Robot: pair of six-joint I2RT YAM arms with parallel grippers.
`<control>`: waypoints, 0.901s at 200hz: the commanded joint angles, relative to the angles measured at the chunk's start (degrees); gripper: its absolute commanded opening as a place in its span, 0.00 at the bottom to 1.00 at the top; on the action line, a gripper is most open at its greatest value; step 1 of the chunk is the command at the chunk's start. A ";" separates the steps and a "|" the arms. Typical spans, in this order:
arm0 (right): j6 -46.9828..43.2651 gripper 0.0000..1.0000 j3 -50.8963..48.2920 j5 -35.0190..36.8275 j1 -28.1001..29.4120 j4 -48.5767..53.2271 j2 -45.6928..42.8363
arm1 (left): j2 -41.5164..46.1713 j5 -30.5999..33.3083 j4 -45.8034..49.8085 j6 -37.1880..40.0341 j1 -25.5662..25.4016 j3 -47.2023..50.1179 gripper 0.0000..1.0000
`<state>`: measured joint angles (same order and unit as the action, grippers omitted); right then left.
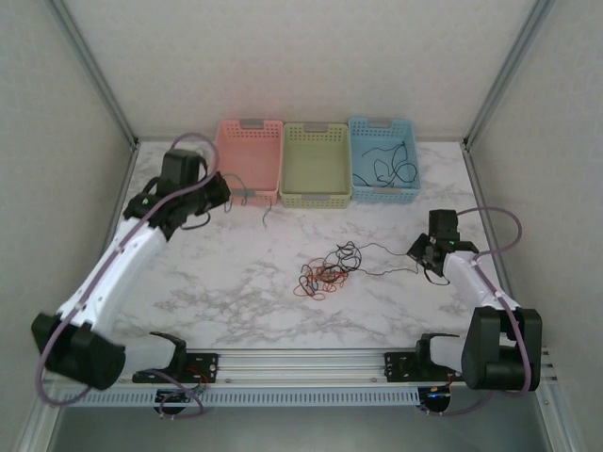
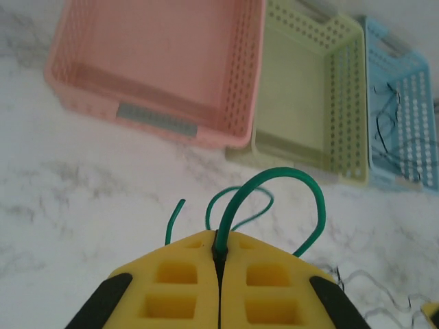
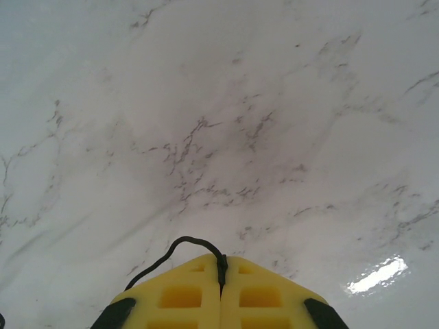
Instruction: Untangle the cables
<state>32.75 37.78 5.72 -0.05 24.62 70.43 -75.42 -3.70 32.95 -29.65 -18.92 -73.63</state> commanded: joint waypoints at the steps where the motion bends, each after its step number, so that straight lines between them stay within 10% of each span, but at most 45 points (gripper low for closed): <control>1: -1.20 0.00 -0.34 -0.91 0.45 -0.72 1.32 | -7.71 7.49 -2.17 -0.12 0.63 -8.37 0.00; 63: -1.81 0.00 -0.07 -0.21 1.79 -0.27 1.60 | -29.76 18.88 0.92 0.91 3.35 -30.47 0.00; 116: -1.51 0.00 -0.16 -1.41 1.81 -1.07 2.35 | -46.69 15.15 5.85 1.25 3.80 -44.28 0.00; 180: -1.59 0.00 0.19 -3.30 1.80 -1.51 3.92 | -51.29 9.74 4.85 0.97 3.71 -45.33 0.59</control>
<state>31.68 37.78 3.73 1.43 23.55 73.54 -129.05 8.91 36.77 -28.80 -15.27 -117.14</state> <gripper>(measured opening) 0.038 0.521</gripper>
